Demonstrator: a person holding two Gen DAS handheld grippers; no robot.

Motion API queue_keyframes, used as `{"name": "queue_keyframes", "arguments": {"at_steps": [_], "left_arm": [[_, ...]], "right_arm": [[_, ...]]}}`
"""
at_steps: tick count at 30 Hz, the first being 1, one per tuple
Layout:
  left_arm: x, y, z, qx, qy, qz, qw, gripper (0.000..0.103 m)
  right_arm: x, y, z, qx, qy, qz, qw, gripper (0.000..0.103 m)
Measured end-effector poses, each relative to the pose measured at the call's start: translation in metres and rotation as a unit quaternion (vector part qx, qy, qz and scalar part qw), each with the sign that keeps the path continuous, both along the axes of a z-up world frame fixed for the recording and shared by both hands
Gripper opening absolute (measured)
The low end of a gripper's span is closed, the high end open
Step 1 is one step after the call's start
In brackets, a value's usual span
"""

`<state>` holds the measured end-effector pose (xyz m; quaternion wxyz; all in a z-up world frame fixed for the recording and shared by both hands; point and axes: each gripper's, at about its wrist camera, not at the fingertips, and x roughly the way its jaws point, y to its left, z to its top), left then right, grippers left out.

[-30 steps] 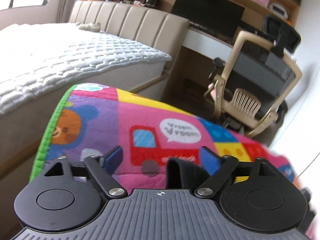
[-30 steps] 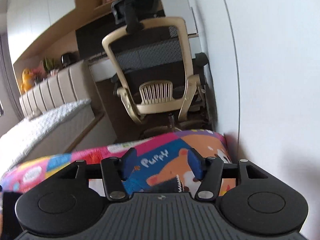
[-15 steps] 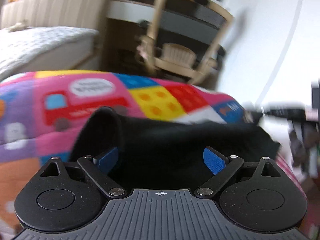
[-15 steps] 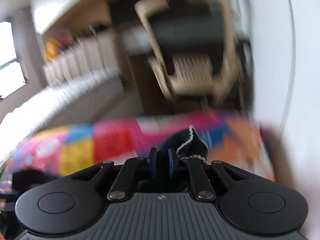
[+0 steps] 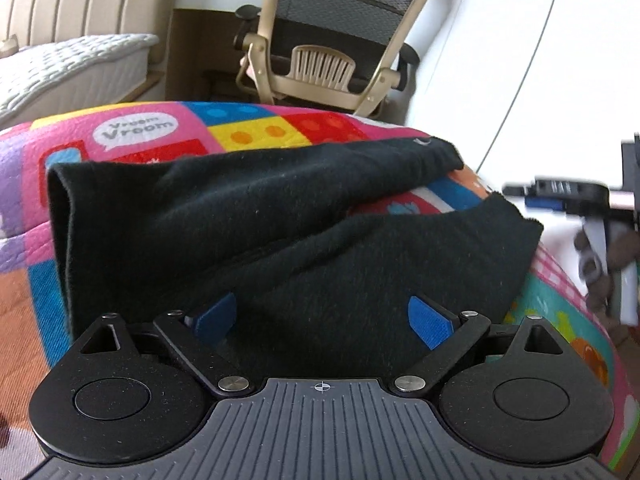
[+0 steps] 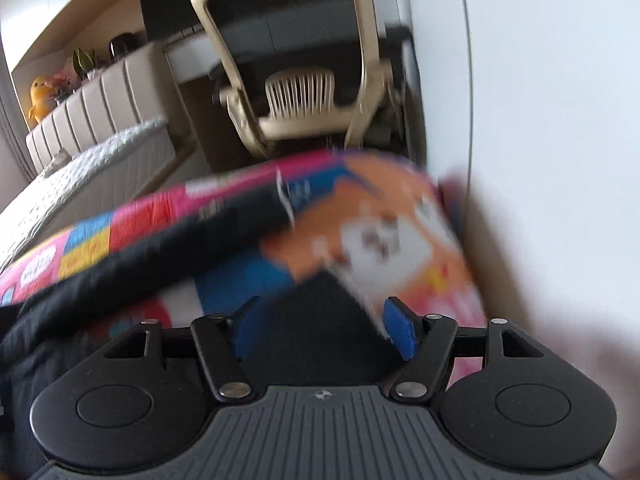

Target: Fold clothes

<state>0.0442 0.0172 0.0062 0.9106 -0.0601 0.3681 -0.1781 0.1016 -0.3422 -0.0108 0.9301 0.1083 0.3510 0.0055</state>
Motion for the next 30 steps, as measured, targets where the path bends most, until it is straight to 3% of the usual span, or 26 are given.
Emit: {"name": "queue_keyframes", "arguments": {"at_steps": [2,5,7,9,10,11,15,21,24,25,26,30], "left_arm": [[-0.002,-0.001,-0.001,0.010,-0.003,-0.002,0.9999,0.096],[-0.005,0.005,0.000,0.033,-0.007,0.011,0.9994,0.096],[-0.006,0.014,0.000,0.045,-0.008,0.029,0.9986,0.096],[-0.005,0.027,0.003,0.031,-0.003,0.046,0.9984,0.096],[-0.005,0.031,0.004,0.028,0.001,0.056,0.9980,0.096],[-0.004,0.034,0.005,0.027,0.003,0.066,0.9975,0.096],[-0.002,0.042,0.007,0.030,0.007,0.092,0.9952,0.096],[-0.004,0.040,0.005,0.049,0.000,0.087,0.9950,0.097],[-0.003,0.040,0.005,0.049,0.000,0.083,0.9953,0.099],[-0.002,0.040,0.005,0.049,0.000,0.082,0.9954,0.100],[-0.002,0.039,0.004,0.049,0.000,0.081,0.9955,0.101],[-0.004,0.038,0.004,0.051,-0.003,0.077,0.9957,0.101]], "right_arm": [[-0.016,0.004,-0.004,-0.024,-0.003,-0.001,1.000,0.033],[-0.038,0.002,0.001,-0.005,0.019,0.028,0.999,0.027],[-0.046,0.004,0.009,-0.030,0.015,0.033,0.999,0.026],[-0.049,0.005,0.020,-0.051,-0.002,0.023,0.998,0.028],[-0.048,0.004,0.027,-0.059,-0.017,0.011,0.998,0.033],[-0.044,0.002,0.033,-0.048,-0.030,-0.001,0.998,0.039],[-0.003,-0.008,0.043,0.060,-0.055,-0.014,0.997,0.044],[0.070,0.006,0.015,0.095,-0.030,-0.014,0.995,0.053],[0.090,0.021,0.003,0.108,-0.024,0.020,0.994,0.053],[0.091,0.026,0.003,0.109,-0.020,0.029,0.993,0.042],[0.092,0.030,0.002,0.109,-0.017,0.037,0.993,0.015],[0.076,0.027,0.007,0.137,-0.014,0.036,0.990,0.005]]}}
